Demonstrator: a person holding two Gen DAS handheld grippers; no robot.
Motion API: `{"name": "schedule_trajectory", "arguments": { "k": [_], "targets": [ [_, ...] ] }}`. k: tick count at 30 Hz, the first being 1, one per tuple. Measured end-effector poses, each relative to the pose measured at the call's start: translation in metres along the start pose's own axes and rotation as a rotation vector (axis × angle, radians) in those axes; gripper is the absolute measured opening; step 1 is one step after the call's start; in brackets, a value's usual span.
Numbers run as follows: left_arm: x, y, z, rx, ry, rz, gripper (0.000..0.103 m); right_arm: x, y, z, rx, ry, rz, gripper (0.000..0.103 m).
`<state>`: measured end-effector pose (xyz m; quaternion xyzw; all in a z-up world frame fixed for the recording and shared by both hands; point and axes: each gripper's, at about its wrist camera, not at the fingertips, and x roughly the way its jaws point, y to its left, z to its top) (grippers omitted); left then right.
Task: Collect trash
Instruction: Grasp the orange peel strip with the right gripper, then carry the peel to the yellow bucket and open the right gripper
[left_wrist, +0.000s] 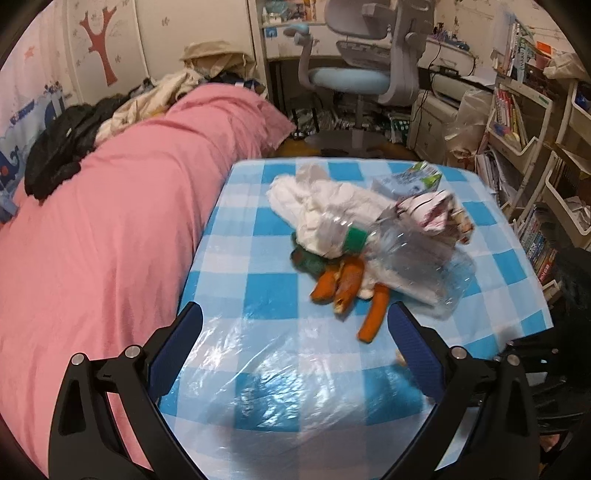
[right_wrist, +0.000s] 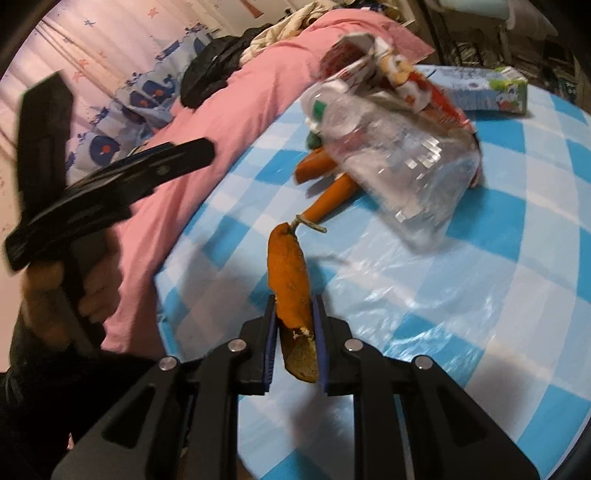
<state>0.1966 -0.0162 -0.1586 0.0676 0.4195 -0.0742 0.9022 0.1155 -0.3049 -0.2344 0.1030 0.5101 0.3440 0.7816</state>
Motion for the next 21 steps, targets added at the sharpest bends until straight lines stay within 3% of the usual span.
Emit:
{"name": "schedule_trajectory", "arguments": {
  "k": [5, 14, 21],
  "targets": [
    [0.01, 0.025, -0.005, -0.044, 0.039, 0.001, 0.097, -0.003, 0.011, -0.016, -0.022, 0.041, 0.051, 0.019],
    [0.014, 0.011, -0.01, -0.041, 0.043, -0.136, 0.097, -0.011, 0.05, -0.038, -0.066, 0.031, 0.07, 0.019],
    [0.007, -0.001, 0.004, -0.109, 0.023, -0.249, 0.097, 0.013, 0.097, -0.092, -0.2, 0.185, 0.095, 0.019]
  ]
}}
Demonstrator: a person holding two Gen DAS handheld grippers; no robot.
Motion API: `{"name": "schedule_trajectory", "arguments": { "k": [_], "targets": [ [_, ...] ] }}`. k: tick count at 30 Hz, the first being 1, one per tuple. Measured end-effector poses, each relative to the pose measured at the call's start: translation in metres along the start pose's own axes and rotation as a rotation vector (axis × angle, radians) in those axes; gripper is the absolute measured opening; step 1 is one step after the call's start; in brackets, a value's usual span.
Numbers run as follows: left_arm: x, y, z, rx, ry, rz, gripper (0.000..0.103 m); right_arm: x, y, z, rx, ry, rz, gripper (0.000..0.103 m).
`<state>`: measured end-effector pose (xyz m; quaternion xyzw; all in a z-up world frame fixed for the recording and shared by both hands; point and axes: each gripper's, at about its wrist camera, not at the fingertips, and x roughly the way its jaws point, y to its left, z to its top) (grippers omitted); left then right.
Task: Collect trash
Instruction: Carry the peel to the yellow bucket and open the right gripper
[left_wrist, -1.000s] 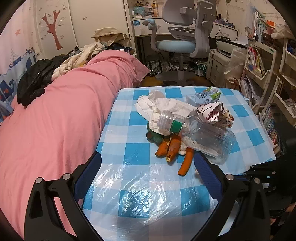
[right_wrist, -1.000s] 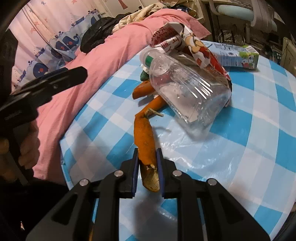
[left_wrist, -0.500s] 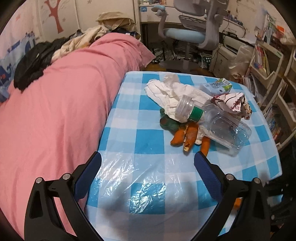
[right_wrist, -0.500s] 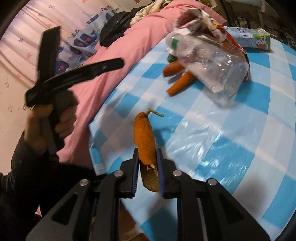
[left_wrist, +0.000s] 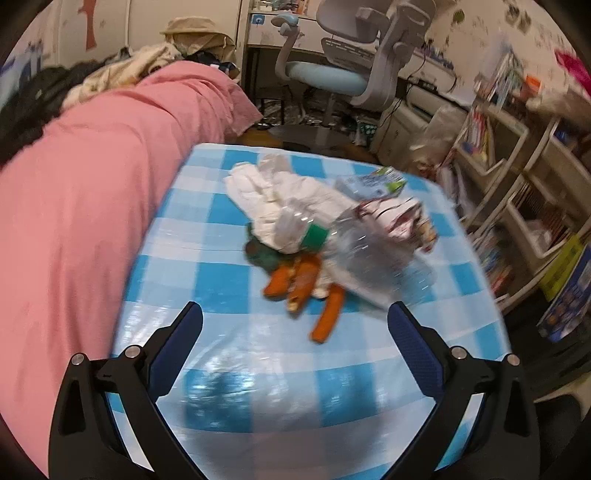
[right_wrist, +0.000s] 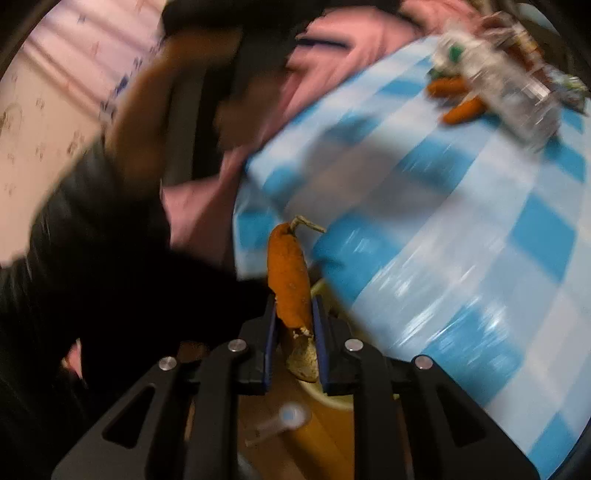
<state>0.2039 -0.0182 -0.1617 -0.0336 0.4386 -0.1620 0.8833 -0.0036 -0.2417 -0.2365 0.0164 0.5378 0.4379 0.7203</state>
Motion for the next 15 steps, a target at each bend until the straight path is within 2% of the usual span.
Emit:
{"name": "schedule_trajectory", "arguments": {
  "k": [3, 10, 13, 15],
  "targets": [
    [0.0, -0.009, 0.004, -0.031, -0.003, -0.062, 0.097, 0.022, 0.006, -0.008, -0.026, 0.054, -0.017, 0.019],
    [0.006, -0.041, 0.008, -0.042, 0.008, -0.116, 0.097, 0.051, 0.019, -0.015, -0.087, 0.097, -0.035, 0.019],
    [0.017, -0.049, 0.01, -0.082, 0.033, -0.108, 0.097, 0.052, 0.019, -0.019, -0.089, 0.104, -0.005, 0.023],
    [0.028, -0.054, 0.01, -0.113, 0.063, -0.091, 0.097, 0.047, 0.018, -0.021, -0.093, 0.098, 0.011, 0.037]
  ]
}}
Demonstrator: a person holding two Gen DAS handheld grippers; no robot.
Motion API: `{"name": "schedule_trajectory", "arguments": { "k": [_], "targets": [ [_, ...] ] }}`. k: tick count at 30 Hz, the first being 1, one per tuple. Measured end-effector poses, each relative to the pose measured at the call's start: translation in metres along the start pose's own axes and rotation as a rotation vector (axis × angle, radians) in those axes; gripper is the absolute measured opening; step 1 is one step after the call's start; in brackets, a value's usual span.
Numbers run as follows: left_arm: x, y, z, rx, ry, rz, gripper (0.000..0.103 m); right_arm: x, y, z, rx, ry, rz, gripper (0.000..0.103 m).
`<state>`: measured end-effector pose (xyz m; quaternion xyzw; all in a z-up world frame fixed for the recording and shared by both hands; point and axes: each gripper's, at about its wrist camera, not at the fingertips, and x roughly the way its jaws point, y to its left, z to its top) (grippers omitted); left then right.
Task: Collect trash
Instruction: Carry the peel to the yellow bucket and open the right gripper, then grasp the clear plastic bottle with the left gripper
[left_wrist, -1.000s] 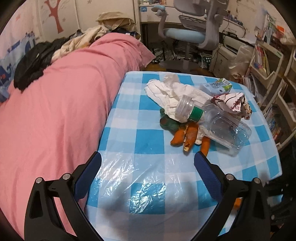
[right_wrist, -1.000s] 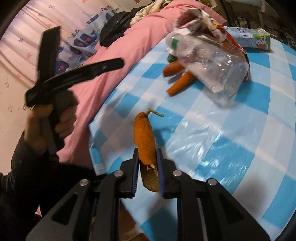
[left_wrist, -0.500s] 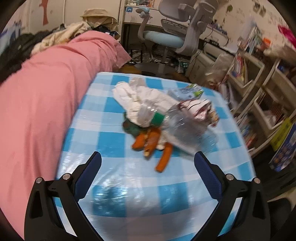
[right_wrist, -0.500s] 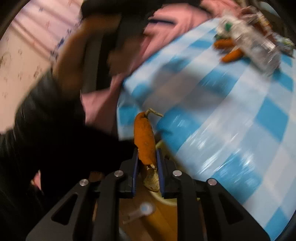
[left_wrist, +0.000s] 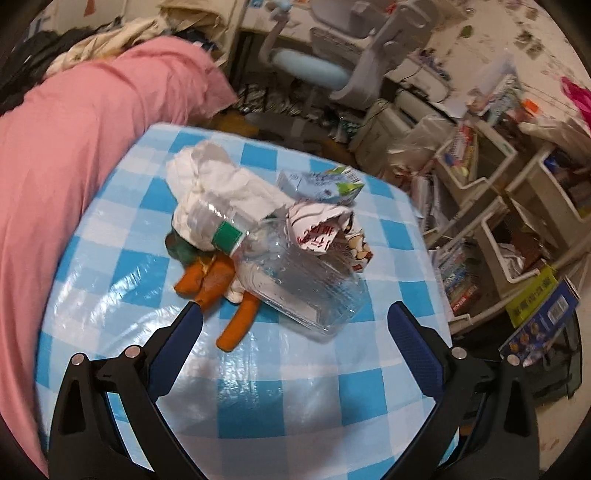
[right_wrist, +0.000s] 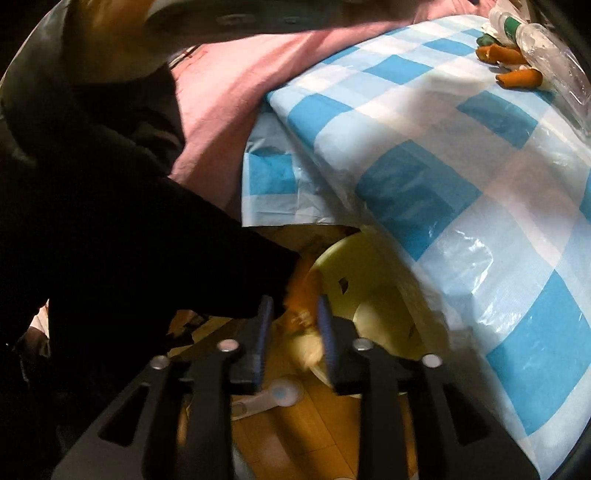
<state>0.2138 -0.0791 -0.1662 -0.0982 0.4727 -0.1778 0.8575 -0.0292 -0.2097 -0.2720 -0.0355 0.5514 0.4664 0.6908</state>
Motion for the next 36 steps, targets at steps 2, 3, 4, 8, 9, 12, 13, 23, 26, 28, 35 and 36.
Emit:
{"name": "schedule_trajectory", "arguments": {
  "k": [2, 3, 4, 8, 9, 12, 13, 23, 26, 28, 35, 36],
  "targets": [
    [0.008, -0.002, -0.002, -0.033, 0.024, -0.001, 0.097, -0.008, 0.001, -0.005, -0.01, -0.005, 0.022, 0.047],
    [0.012, -0.005, -0.002, -0.059, 0.034, -0.016, 0.097, -0.017, 0.0, -0.009, -0.014, -0.014, 0.014, 0.049],
    [0.014, -0.005, -0.003, -0.078, 0.035, -0.022, 0.097, -0.024, -0.002, -0.012, -0.006, -0.025, 0.013, 0.049],
    [0.033, -0.006, -0.002, -0.235, 0.06, -0.063, 0.097, -0.069, -0.036, -0.032, 0.139, -0.161, 0.009, 0.054],
    [0.04, -0.007, -0.001, -0.273, 0.066, -0.064, 0.097, -0.077, -0.045, -0.035, 0.177, -0.192, 0.004, 0.054],
    [0.058, -0.012, 0.002, -0.347, 0.082, 0.002, 0.097, -0.09, -0.058, -0.038, 0.239, -0.268, 0.013, 0.054],
    [0.062, -0.011, 0.002, -0.388, 0.087, 0.012, 0.097, -0.094, -0.059, -0.038, 0.241, -0.286, 0.012, 0.054],
    [0.042, 0.015, -0.034, -0.737, -0.086, -0.056, 0.097, -0.124, -0.068, -0.041, 0.266, -0.426, 0.013, 0.055],
    [0.031, 0.018, -0.056, -0.759, -0.126, -0.046, 0.097, -0.133, -0.075, -0.042, 0.294, -0.453, 0.024, 0.055],
    [0.037, 0.016, -0.055, -0.738, -0.1, -0.03, 0.097, -0.136, -0.074, -0.041, 0.297, -0.462, 0.029, 0.055],
    [0.073, 0.025, -0.035, -0.798, -0.033, -0.038, 0.097, -0.146, -0.081, -0.045, 0.326, -0.47, -0.025, 0.055],
    [0.08, 0.022, -0.033, -0.801, -0.024, -0.043, 0.097, -0.146, -0.085, -0.047, 0.342, -0.467, -0.035, 0.055]
  ]
}}
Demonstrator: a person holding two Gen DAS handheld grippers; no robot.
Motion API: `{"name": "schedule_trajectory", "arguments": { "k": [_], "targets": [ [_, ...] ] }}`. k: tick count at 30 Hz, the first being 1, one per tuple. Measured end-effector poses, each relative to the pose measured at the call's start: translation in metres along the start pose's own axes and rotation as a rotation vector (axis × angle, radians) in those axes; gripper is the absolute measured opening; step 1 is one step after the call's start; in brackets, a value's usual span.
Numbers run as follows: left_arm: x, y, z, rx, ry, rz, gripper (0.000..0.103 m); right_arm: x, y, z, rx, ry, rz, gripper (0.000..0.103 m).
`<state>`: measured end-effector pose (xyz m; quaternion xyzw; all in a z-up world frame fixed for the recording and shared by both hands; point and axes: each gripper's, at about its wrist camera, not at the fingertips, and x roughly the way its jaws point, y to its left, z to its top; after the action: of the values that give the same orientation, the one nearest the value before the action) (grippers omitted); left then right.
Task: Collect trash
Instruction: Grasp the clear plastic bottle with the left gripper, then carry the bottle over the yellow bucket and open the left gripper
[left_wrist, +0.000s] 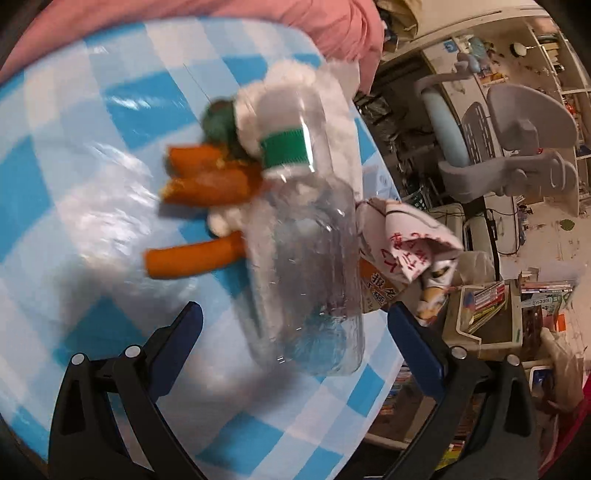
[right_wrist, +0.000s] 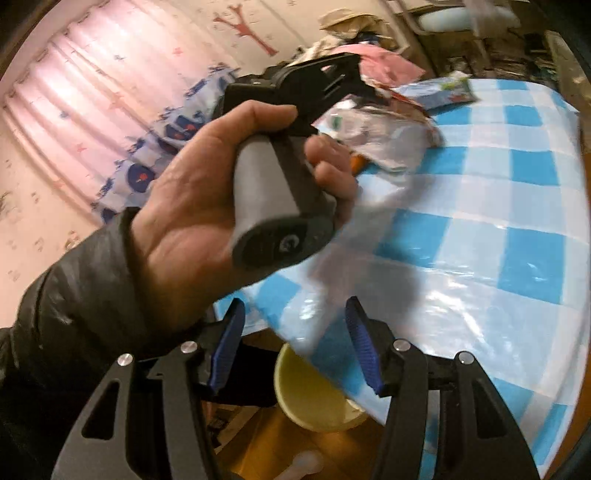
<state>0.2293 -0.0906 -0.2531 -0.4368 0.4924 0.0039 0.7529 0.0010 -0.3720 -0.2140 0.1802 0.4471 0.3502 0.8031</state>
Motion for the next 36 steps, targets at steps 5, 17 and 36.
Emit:
{"name": "schedule_trajectory", "arguments": {
  "k": [5, 17, 36],
  "targets": [
    [0.016, -0.008, 0.002, -0.048, -0.005, -0.028, 0.094, -0.005, -0.025, -0.001, 0.095, -0.005, -0.075, 0.055],
    [-0.034, -0.017, 0.012, 0.157, -0.052, -0.079, 0.053, -0.007, -0.026, -0.001, 0.115, -0.042, -0.109, 0.055],
    [-0.2, 0.084, -0.118, 0.767, 0.072, 0.264, 0.053, 0.009, 0.006, -0.004, -0.022, -0.106, -0.212, 0.055]
  ]
}}
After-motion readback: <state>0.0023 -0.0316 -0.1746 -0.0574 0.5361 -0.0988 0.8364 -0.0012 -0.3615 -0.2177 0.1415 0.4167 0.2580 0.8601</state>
